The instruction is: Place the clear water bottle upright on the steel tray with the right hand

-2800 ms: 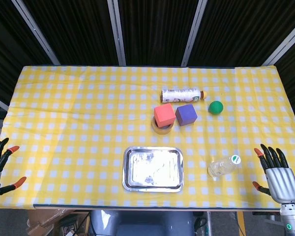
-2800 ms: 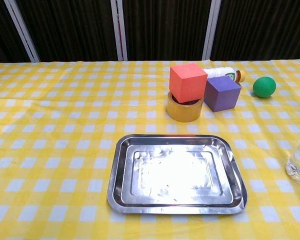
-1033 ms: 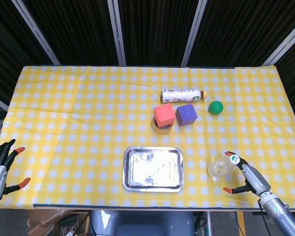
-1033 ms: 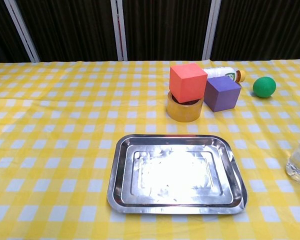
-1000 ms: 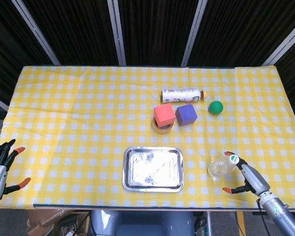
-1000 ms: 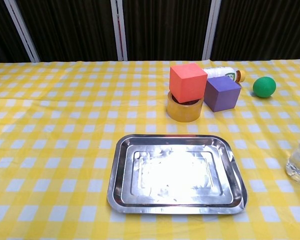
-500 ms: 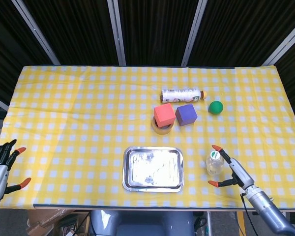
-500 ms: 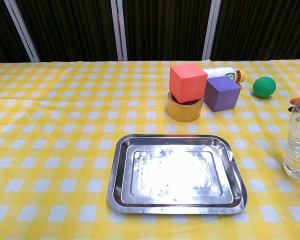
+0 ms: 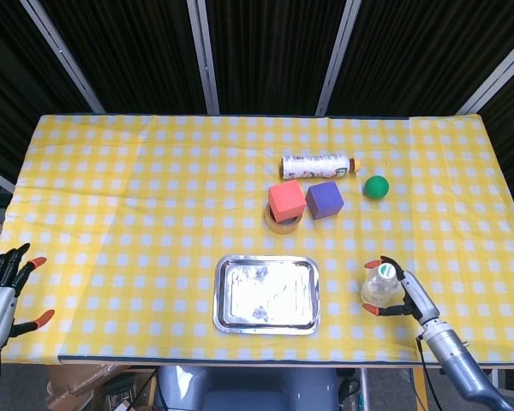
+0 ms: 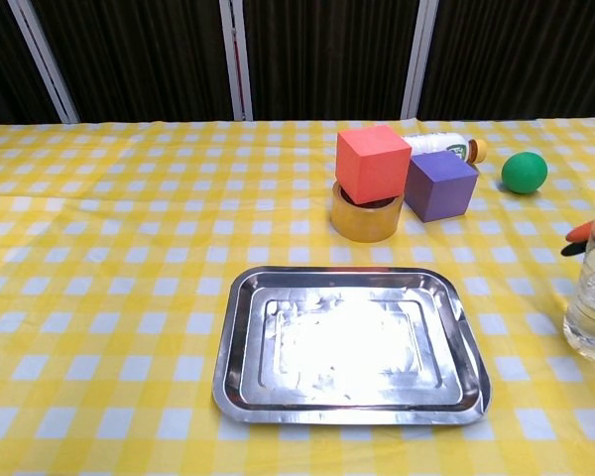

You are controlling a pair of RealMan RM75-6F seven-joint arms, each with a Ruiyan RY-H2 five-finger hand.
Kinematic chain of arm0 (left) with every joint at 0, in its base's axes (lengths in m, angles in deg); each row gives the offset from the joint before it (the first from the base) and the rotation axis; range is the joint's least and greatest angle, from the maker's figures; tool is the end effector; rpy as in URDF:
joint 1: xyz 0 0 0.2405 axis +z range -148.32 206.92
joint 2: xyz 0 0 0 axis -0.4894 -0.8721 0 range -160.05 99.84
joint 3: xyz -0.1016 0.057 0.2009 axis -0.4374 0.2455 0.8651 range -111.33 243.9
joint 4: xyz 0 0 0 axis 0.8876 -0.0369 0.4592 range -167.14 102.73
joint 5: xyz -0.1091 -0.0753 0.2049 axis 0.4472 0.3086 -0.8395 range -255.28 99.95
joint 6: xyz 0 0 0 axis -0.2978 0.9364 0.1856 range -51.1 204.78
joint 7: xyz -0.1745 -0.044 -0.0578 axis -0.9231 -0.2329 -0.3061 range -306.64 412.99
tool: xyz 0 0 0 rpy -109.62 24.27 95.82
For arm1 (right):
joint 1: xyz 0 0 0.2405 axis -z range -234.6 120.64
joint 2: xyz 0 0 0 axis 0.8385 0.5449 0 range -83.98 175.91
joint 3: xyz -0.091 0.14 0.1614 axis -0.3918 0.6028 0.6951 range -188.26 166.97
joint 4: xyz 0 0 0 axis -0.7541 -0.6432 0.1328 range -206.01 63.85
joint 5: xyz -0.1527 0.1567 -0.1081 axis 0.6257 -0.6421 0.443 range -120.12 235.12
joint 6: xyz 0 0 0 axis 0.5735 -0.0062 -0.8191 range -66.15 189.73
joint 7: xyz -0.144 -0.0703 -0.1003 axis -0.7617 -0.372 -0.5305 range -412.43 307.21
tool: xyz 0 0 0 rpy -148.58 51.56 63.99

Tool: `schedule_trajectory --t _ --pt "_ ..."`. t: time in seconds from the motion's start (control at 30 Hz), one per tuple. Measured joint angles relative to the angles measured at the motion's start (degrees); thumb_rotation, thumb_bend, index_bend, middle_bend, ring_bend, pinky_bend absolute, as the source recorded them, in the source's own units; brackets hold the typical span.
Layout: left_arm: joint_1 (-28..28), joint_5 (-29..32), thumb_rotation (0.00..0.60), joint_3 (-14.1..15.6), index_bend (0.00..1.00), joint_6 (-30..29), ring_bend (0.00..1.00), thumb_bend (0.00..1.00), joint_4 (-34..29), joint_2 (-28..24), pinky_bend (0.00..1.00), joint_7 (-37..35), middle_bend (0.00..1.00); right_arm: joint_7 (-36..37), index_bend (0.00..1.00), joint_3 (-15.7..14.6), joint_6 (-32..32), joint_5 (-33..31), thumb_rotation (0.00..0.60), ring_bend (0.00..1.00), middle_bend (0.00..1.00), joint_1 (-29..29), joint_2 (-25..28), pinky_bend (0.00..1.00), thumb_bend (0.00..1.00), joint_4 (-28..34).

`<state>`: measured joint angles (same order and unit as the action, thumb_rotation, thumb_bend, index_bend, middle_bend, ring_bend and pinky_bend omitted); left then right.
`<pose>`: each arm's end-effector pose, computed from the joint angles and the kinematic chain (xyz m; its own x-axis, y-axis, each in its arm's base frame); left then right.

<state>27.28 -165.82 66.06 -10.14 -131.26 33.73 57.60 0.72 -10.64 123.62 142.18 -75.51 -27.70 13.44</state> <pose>-0.2818 0.1997 0.1025 0.3667 0.0382 0.9296 0.9303 -0.0052 -0.3668 -0.2896 -0.2721 0.0022 -0.4750 -0.3767 0.7953 -0.8791 0.1614 -0.4485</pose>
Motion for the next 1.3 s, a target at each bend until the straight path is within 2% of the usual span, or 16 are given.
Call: schedule_trajectory --t 0.1,0.17,0.5,0.67,0.9,1.0,1.13,1.3 --pt "0.0 -0.2 0.600 0.1 0.19 0.0 0.00 0.15 -0.1 0.1 0.00 0.1 0.00 -1.6 0.76 0.9 1.2 -1.9 0.600 0.30 0.63 0.8 -1.1 0.00 0.45 -0.3" --pt "0.0 -0.3 0.600 0.1 0.19 -0.1 0.00 0.15 -0.1 0.1 0.00 0.2 0.00 -2.5 0.80 1.3 1.9 -2.5 0.600 0.32 0.66 1.3 -1.4 0.00 0.47 -0.4" --pt "0.1 -0.5 0.600 -0.1 0.19 -0.7 0.00 0.15 0.0 -0.2 0.00 -0.8 0.00 -4.6 0.83 2.4 3.8 -3.2 0.600 0.32 0.67 2.5 -1.0 0.00 0.49 3.4" --pt "0.3 -0.4 0.600 -0.3 0.19 -1.1 0.00 0.15 0.0 -0.5 0.00 -1.9 0.00 -7.2 0.83 3.1 5.2 -1.5 0.600 0.32 0.67 2.2 0.8 0.00 0.50 9.6" --pt "0.4 -0.3 0.600 -0.5 0.19 -1.5 0.00 0.15 0.2 -1.2 0.00 -3.9 0.00 -16.7 0.83 3.9 5.0 -1.7 0.600 0.32 0.67 1.1 2.3 0.00 0.51 20.9" --pt "0.5 -0.4 0.600 -0.5 0.19 -1.5 0.00 0.15 0.2 -1.6 0.00 -4.6 0.00 -23.0 0.83 4.2 4.6 -3.1 0.600 0.32 0.67 0.5 1.3 0.00 0.51 24.0" --pt "0.5 -0.5 0.600 -0.5 0.19 -1.7 0.00 0.15 0.3 -1.9 0.00 -5.5 0.00 -31.1 0.83 4.5 4.0 -6.6 0.600 0.32 0.67 -0.3 -2.8 0.00 0.51 26.9" --pt "0.4 -0.5 0.600 -0.4 0.19 -1.3 0.00 0.15 0.4 -1.9 0.00 -5.5 0.00 -36.1 0.83 5.1 3.5 -10.2 0.600 0.32 0.67 -1.3 -8.9 0.00 0.51 27.2"
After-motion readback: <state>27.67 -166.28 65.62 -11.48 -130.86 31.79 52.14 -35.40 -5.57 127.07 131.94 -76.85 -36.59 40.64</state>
